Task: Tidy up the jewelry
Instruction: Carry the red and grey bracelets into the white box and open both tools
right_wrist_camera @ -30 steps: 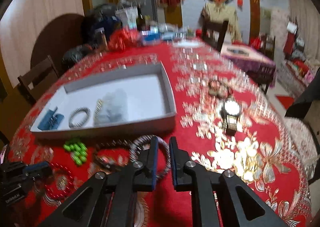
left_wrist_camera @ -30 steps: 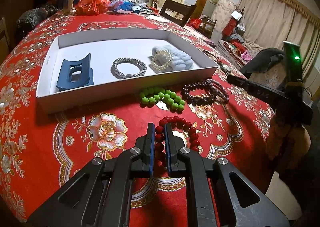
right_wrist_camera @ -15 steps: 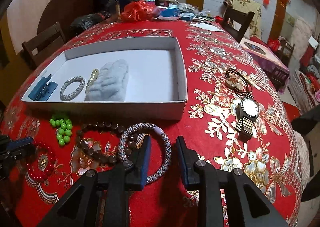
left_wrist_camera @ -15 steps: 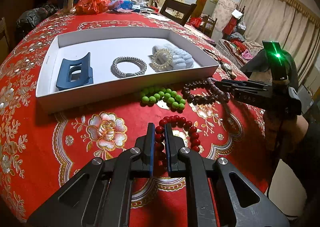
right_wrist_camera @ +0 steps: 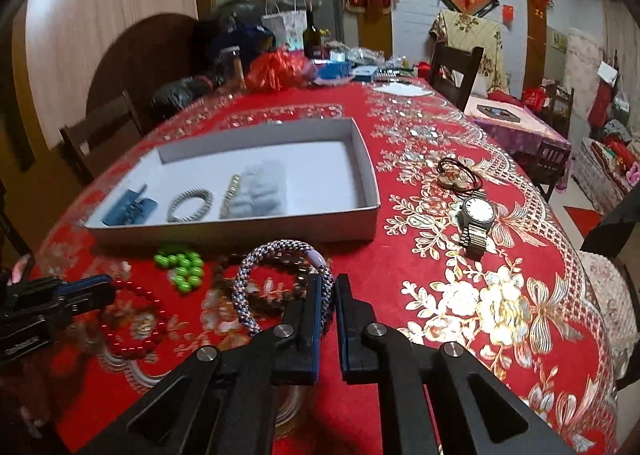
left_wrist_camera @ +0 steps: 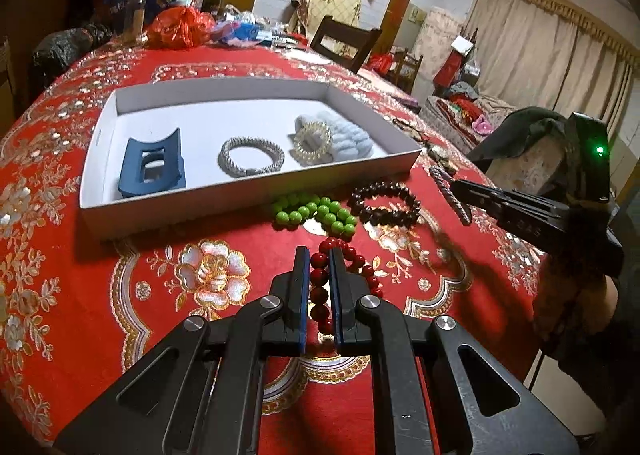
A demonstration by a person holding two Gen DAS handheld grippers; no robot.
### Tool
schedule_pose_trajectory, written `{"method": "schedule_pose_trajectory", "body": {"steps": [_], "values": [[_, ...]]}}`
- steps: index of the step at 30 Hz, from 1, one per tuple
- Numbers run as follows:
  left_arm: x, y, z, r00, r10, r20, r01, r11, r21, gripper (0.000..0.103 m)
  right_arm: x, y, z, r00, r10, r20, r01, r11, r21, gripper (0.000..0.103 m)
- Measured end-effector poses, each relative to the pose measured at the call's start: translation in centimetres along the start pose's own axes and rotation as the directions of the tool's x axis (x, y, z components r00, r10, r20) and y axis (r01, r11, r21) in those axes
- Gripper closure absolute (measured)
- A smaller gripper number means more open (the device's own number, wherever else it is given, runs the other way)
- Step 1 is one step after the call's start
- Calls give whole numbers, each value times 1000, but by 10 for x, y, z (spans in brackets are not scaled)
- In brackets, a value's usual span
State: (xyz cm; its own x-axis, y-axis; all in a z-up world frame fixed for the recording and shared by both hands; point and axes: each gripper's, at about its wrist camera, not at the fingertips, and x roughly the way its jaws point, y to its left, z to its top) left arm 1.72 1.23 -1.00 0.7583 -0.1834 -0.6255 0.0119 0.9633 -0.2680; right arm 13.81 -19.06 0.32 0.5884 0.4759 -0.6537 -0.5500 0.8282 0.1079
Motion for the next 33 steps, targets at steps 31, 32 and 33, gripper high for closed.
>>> {"method": "schedule_pose_trajectory", "body": {"steps": [31,32,33], "values": [[43,25,120,994,93,55,-90,995,-50,95,66,44,84,994,108,-6,-108,994,20,97],[49,29,119,993,106,45,-103,993,-61,95,70,45,85,994,111,-12,-111,994,20,97],[52,32,117,992,119,39,-116,991,-68,95,75,47,86,993,113,-20,-113,993,25,97]]}}
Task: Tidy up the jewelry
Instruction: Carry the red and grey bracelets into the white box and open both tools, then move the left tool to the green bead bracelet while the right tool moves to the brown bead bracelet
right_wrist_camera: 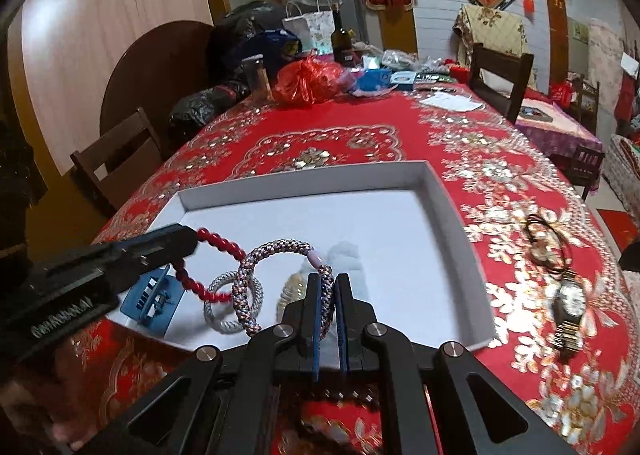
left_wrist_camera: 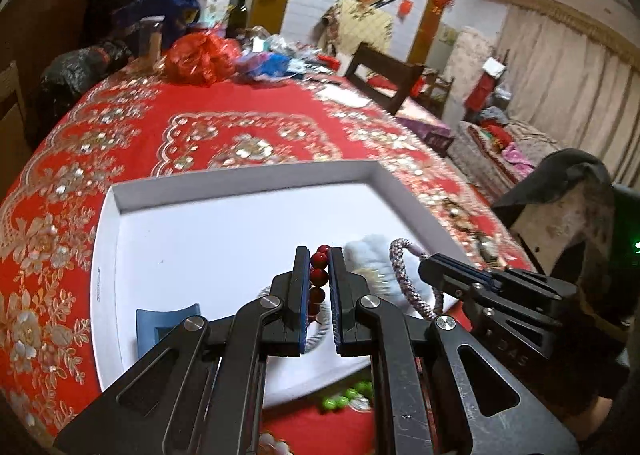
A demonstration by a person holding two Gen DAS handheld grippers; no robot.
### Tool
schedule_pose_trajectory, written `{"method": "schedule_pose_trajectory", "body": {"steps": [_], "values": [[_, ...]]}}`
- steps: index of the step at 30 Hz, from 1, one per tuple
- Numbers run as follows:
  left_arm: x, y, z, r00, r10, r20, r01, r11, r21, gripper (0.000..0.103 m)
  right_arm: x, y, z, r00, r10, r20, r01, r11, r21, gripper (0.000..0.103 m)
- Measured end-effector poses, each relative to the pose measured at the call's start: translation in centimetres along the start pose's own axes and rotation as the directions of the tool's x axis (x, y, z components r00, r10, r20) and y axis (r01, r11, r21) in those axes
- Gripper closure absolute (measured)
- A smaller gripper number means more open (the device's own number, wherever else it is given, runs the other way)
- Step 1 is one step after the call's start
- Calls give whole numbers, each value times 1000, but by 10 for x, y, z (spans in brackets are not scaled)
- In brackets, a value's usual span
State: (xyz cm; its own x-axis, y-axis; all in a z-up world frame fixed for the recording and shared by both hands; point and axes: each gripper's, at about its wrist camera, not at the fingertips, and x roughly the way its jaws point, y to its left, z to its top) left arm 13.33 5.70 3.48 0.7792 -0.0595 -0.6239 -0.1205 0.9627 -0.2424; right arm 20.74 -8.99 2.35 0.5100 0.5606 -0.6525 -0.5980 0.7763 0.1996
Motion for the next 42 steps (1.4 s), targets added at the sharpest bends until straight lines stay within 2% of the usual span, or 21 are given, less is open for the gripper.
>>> {"method": "schedule_pose_trajectory", "body": {"steps": [7,17,20,22,23,28,30,33,38,40,42], "values": [[7,18,-9,997,80,-9,-80,997,-15,95,26,4,4,999,15,-48,-15,1000,12,97],[9,18,-15,995,99,-30,-100,995,-4,93,39,2,2,996,29,-81,-27,999,22,97],[7,17,-15,995,97,-33,-97,995,-1,84,38,1,2,996,37,-85,-35,999,28,97],[5,15,-16,995,99,-27,-99,995,2,68,36,1,3,996,43,-83,-41,999,32,96],[3,15,-17,995,102,-21,-102,995,3,65,34,1,3,996,50,-77,-48,998,33,96],[-7,15,-19,994,105,-9,-105,994,0,64,11,2,6,998,58,-9,-58,998,29,96],[-13,15,-21,995,104,0,-104,995,2,63,-2,0,6,998,55,28,-56,998,34,91],[-18,14,-25,995,96,2,-96,995,6,61,-23,-12,0,997,17,78,-21,999,50,79],[-20,12,-32,993,117,-29,-118,993,-9,61,-48,-28,-15,990,-83,116,75,994,73,79],[-22,9,-35,988,148,-47,-149,989,-15,61,-55,-30,-24,979,-163,119,156,985,67,79],[-27,6,-38,982,180,-63,-182,983,-21,61,-58,-32,-33,974,-197,109,190,979,68,79]]}}
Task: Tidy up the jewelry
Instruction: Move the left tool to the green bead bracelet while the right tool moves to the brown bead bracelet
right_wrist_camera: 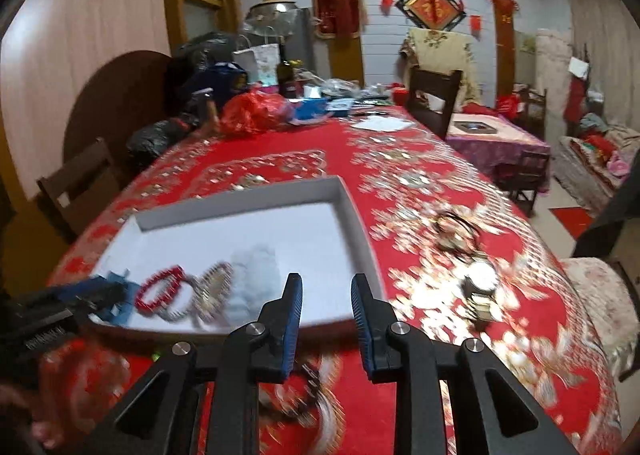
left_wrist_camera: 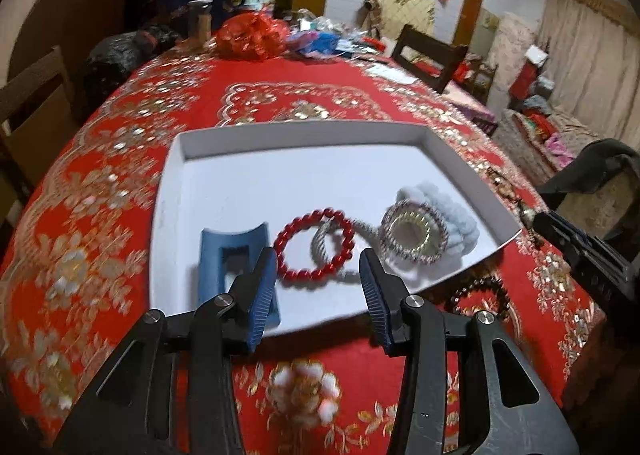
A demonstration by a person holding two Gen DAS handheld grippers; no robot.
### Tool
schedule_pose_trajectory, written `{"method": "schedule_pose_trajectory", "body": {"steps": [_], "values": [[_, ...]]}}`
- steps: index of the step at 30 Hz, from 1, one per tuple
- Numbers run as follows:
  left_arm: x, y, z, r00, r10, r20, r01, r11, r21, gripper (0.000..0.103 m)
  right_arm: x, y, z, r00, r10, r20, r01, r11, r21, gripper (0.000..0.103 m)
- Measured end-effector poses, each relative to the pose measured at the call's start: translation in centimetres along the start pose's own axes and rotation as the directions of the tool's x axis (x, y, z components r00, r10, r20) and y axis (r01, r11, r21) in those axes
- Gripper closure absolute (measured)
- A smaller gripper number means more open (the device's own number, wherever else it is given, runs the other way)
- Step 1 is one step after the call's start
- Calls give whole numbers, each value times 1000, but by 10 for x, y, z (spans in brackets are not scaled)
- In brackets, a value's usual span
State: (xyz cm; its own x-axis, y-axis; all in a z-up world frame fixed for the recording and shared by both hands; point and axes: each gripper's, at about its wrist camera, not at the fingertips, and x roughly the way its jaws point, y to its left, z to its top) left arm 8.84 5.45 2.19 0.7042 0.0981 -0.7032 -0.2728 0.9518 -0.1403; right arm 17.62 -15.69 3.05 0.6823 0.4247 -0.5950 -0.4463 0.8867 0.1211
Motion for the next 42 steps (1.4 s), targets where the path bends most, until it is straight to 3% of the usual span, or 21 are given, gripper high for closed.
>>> {"method": "schedule_pose_trajectory", "body": {"steps": [9,18,20,27,35,42], "values": [[-3,0,-12,997,68,-26,-68,998,-5,60,2,-8,-25,999,-36,-41,36,999,10,79],[-3,2,-14,997,64,-30,-64,998,-13,60,-1,-8,-26,996,-86,-23,86,996,14,79],[-5,3,-16,998,48,-29,-49,999,-16,60,-2,-8,-25,996,-86,-22,86,996,12,79],[-18,1,-47,993,-108,-48,108,994,9,60,-14,-15,-32,996,-87,-8,88,996,25,77],[9,-24,-41,987,-138,-83,138,990,4,60,-12,-9,-32,992,-123,-18,123,992,-4,73],[30,-30,-39,995,-46,-91,44,999,-24,60,-13,-10,-32,993,-114,-13,114,993,0,73]]}}
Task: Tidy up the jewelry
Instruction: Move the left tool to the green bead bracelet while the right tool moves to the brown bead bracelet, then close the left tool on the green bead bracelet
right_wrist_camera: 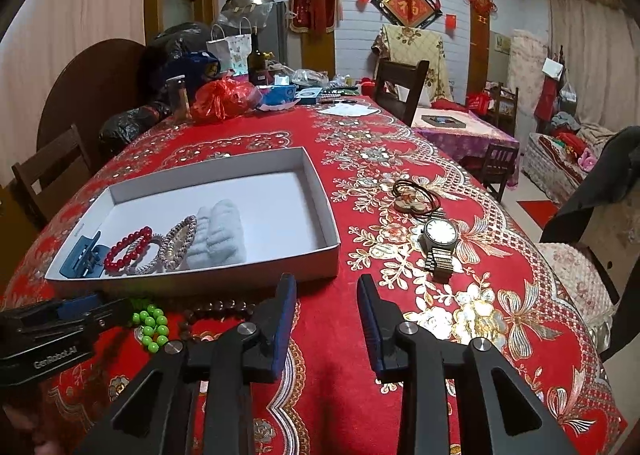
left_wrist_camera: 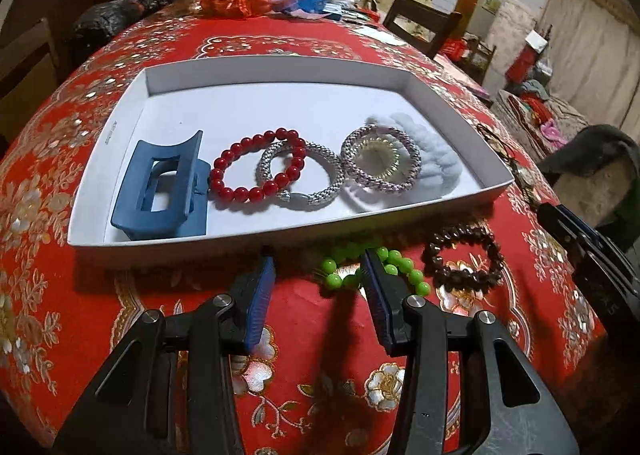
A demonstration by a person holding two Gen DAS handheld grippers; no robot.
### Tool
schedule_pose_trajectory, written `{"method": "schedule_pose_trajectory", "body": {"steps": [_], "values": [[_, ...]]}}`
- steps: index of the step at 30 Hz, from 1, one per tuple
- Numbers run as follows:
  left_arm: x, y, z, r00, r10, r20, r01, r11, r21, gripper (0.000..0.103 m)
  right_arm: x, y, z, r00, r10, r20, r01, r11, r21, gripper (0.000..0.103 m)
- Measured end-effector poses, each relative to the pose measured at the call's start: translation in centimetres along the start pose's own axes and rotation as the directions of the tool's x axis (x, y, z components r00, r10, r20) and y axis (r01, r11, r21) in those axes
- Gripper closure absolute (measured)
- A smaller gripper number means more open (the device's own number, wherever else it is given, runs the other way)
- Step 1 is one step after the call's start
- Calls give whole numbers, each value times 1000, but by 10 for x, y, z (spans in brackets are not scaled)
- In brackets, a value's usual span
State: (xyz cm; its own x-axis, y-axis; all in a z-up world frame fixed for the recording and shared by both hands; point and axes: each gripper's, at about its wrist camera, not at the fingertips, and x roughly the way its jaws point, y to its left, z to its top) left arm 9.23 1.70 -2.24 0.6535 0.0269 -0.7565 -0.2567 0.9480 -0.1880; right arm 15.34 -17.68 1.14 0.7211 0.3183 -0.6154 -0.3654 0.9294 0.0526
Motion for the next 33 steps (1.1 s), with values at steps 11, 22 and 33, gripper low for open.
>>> {"method": "schedule_pose_trajectory", "body": {"steps": [11,22,33], "values": [[9,-5,3,995,95,-18,-94,994,56,60,-2,1,-2,1000,4,-5,-4,1000,1,73],[-9,-4,-21,999,6,-38,3,972,237,95,0,1,-2,997,81,-16,-81,997,0,73],[-21,23,-24,987,-149,-58,154,984,87,95,29,57,-11,883,393,-257,-446,873,-198,73]]}}
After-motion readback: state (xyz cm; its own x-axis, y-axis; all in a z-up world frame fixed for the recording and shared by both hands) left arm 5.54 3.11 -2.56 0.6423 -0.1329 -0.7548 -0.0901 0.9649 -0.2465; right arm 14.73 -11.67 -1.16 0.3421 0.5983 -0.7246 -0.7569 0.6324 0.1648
